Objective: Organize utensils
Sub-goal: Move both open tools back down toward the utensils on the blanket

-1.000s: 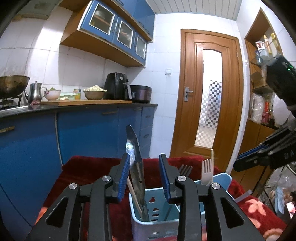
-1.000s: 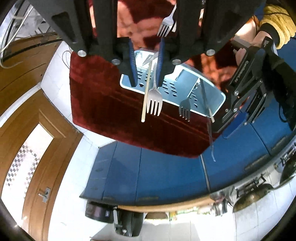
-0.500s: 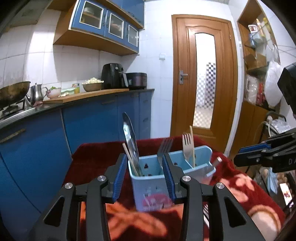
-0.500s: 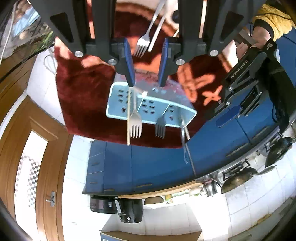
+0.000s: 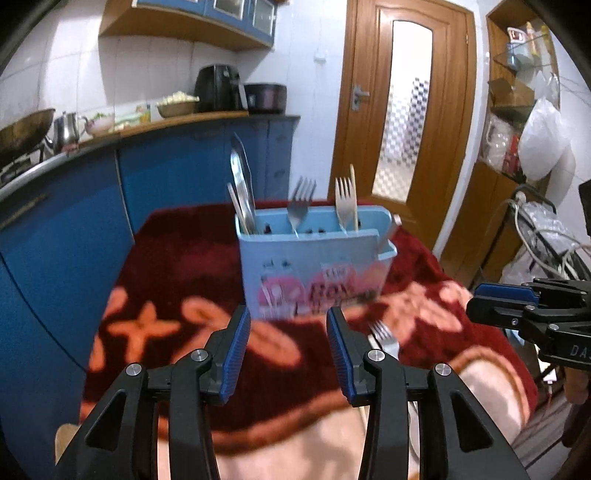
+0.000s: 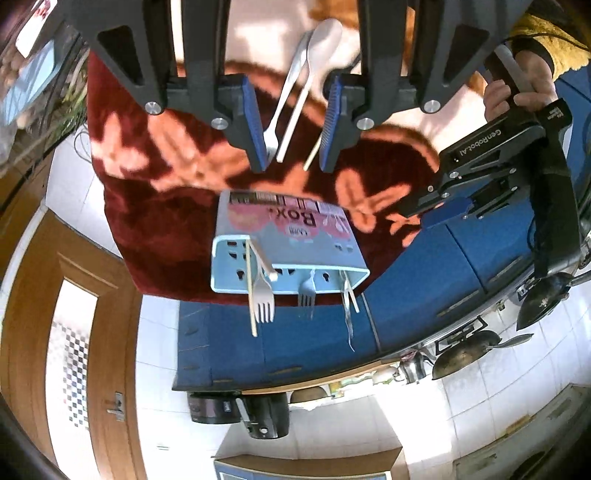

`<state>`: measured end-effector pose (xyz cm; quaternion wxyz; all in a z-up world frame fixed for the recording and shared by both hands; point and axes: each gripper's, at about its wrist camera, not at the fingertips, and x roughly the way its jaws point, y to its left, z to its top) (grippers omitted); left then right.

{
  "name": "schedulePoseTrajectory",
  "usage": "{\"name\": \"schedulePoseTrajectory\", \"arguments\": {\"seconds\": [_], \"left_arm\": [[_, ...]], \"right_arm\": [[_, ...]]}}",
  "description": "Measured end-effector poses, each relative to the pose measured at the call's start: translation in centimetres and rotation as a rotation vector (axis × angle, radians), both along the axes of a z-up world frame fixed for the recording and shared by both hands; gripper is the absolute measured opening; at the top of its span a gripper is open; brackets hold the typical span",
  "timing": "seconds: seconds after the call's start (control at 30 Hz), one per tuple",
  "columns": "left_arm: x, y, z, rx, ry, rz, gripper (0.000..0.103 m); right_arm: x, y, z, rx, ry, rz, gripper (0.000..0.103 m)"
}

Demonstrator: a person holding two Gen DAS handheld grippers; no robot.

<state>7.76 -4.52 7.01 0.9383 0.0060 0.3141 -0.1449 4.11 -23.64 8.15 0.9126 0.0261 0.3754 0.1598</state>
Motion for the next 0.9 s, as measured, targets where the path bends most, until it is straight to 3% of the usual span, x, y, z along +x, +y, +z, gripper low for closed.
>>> {"name": "schedulePoseTrajectory", "arguments": {"seconds": [0.33,0.73,0.9], "left_arm": [[-0.2,-2.5,-3.3,0.021,0.163,-0.05,0.044],[2.0,-5.4,-7.1,0.059,0.338,-0.082,0.044],[3.3,-6.1,-8.1,0.062,0.433,-0.116,0.031]], "right_arm": [[-2.5,-2.6,-4.0,0.053,0.013,-0.067,0.038],[-3.3,-5.2,-7.6,0.034,0.022,-0.148,0.039],[-3.4,-6.2,-8.6,0.056,0.034,-0.16,0.039]]}}
